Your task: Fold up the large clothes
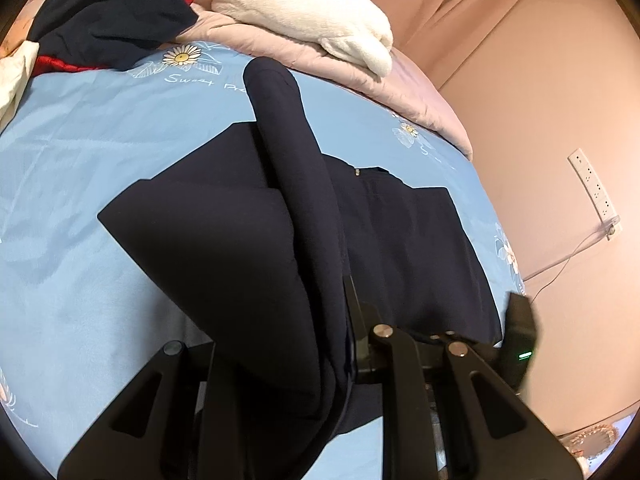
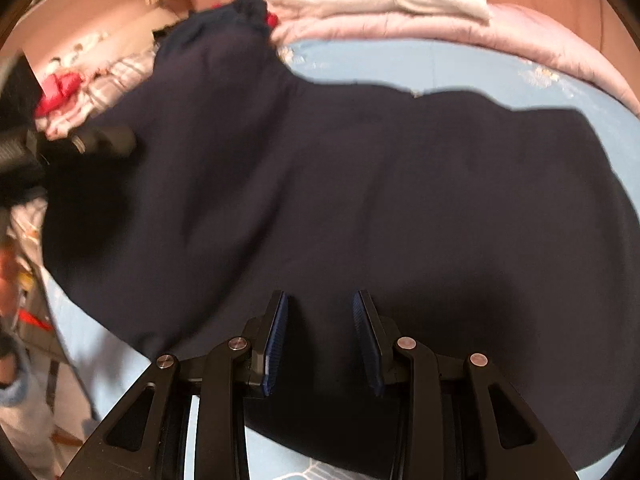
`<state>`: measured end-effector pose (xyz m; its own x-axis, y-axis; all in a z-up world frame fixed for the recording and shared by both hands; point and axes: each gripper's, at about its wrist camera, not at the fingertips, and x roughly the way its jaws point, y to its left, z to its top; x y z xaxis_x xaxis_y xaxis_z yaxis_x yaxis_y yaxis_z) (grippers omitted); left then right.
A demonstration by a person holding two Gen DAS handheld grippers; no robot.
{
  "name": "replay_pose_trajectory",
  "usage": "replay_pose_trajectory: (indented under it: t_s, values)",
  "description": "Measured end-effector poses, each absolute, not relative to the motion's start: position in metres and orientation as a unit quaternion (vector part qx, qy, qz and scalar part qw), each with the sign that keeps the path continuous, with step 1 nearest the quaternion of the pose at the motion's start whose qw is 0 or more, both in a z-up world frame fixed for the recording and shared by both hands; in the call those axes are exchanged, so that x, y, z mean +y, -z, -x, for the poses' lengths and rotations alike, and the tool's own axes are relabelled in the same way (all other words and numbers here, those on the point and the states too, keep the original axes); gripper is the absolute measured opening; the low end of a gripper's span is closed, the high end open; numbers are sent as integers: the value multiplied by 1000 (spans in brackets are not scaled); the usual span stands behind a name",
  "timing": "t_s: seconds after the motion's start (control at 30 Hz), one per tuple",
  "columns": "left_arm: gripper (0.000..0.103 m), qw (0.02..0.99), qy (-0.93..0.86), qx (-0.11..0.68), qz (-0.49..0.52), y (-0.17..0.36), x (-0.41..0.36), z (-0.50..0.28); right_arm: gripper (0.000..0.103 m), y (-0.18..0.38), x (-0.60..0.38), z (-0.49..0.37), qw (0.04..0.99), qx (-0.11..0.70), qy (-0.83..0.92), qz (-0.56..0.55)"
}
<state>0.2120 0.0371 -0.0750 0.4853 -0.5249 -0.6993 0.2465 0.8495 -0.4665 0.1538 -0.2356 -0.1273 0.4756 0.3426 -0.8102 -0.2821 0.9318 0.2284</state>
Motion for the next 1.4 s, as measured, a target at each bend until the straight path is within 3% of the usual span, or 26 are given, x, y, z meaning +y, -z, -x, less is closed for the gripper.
replay_pose_trajectory:
  t_s: [0.4,0.77,0.97,1.1,1.4]
  values:
    - [20,858,214,450,126,61,13,-204,38,119,-230,-139,864,453,-218,-30]
    - [23,859,207,456,105,51,-22,-202,38,145,-214,-156,869,442,-223,-7]
    - [23,860,205,458,86,46,-43,-204,39,126,-271,-169,849,430,-263,-159]
    - [23,859,206,465,68,47,-65,-206,46,128,-323,-184,838,412,-251,-256]
    - [24,846,213,488,13,57,-126,-210,49,133,-372,-204,828,380,-222,-346]
